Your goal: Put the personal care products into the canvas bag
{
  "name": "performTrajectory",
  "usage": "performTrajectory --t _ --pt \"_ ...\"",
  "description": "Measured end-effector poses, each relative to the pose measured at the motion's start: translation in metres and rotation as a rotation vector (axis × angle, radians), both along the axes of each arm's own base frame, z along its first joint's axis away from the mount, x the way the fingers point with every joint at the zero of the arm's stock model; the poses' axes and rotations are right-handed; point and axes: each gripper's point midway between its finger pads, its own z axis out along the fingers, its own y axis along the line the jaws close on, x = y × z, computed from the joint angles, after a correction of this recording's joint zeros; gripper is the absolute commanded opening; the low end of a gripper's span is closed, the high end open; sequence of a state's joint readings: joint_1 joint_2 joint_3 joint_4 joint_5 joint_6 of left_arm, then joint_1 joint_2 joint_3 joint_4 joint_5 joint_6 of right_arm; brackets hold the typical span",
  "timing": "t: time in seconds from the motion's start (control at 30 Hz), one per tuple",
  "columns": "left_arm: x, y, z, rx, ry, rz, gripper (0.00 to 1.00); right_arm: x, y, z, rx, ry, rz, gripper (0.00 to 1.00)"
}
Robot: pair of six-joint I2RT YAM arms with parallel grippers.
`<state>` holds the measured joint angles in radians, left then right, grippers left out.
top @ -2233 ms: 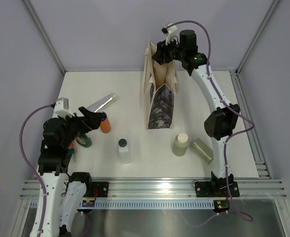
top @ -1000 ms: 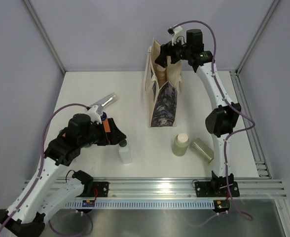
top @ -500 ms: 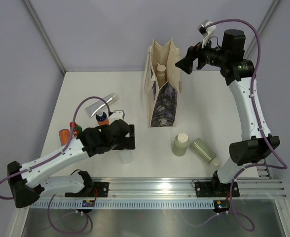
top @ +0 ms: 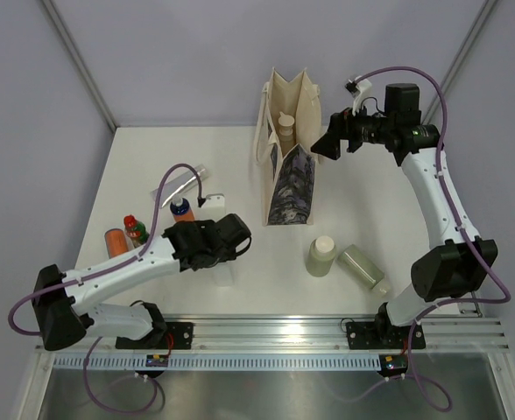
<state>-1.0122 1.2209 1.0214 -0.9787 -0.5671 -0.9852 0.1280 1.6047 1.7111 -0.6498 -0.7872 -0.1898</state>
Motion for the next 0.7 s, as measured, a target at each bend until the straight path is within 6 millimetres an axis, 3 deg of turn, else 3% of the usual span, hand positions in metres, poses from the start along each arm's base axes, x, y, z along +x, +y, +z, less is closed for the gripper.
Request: performTrajectory --t 0.1,0.27,0.37,0.4,0.57,0.7 --pt "0.001 -0.001 0.003 -0.002 -0.009 -0.02 0.0 -0.005 -0.006 0.011 0.018 -0.019 0.002 0.99" --pt "0.006 -0.004 0.025 -0.037 -0.046 -0.062 0.0 -0.014 -0.013 0.025 0.04 -0.044 0.009 1.0" --pt "0.021 -0.01 0.059 -0.115 -0.083 -0.071 0.0 -0.02 -0.015 0.03 0.051 -0.042 0.018 0.99" --pt "0.03 -0.014 0.079 -0.169 -0.113 -0.074 0.0 -0.021 -0.015 0.03 0.053 -0.04 0.021 0.99" --pt "0.071 -0.001 0.144 -0.303 -0.237 -0.016 0.0 -0.026 -0.014 0.032 0.063 -0.036 0.035 0.99" --pt "0.089 0.006 0.189 -0.369 -0.314 -0.016 0.0 -0.03 -0.014 0.032 0.068 -0.034 0.04 1.0"
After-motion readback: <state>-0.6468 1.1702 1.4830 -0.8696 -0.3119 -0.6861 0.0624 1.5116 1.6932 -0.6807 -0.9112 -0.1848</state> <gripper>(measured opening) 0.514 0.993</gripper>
